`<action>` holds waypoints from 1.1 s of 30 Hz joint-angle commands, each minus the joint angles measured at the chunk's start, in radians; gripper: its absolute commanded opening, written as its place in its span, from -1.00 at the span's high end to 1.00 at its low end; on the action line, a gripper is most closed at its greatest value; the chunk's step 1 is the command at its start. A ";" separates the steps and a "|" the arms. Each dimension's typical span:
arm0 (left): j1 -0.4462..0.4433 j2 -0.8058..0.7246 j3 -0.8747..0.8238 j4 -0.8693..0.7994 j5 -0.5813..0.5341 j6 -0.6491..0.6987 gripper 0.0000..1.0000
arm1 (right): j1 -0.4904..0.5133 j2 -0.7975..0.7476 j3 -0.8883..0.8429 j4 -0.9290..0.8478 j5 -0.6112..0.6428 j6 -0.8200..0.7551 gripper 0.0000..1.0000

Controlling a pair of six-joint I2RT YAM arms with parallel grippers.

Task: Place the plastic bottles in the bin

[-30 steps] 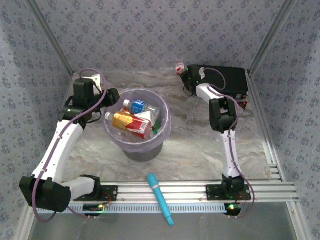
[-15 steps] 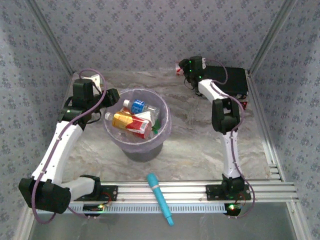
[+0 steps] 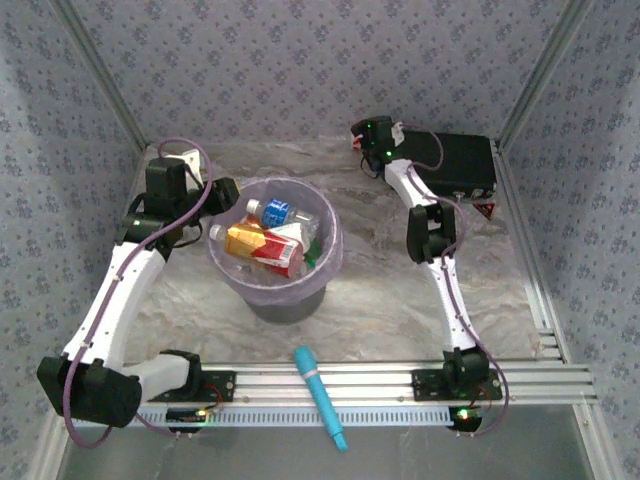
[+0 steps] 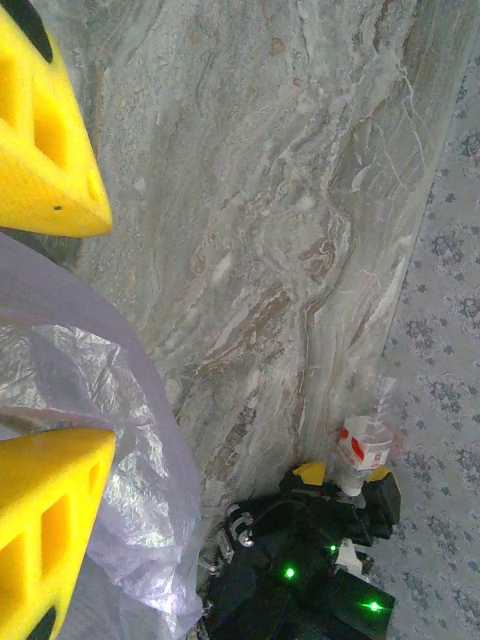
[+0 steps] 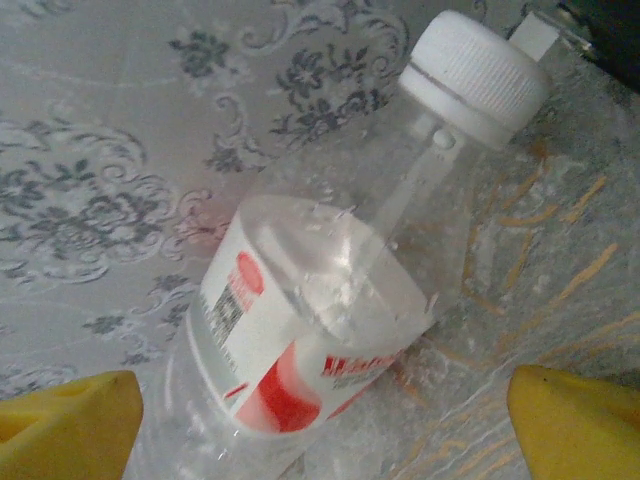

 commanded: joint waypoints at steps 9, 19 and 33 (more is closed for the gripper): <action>-0.001 -0.011 0.022 -0.004 -0.005 0.008 -0.07 | -0.022 0.168 0.192 0.035 0.081 0.051 -0.92; -0.002 -0.014 0.005 0.010 -0.006 -0.008 -0.07 | -0.056 0.202 0.198 0.038 0.026 0.080 -0.39; -0.001 -0.030 0.024 -0.014 -0.024 0.004 -0.08 | -0.060 0.090 0.120 0.036 -0.078 0.004 0.31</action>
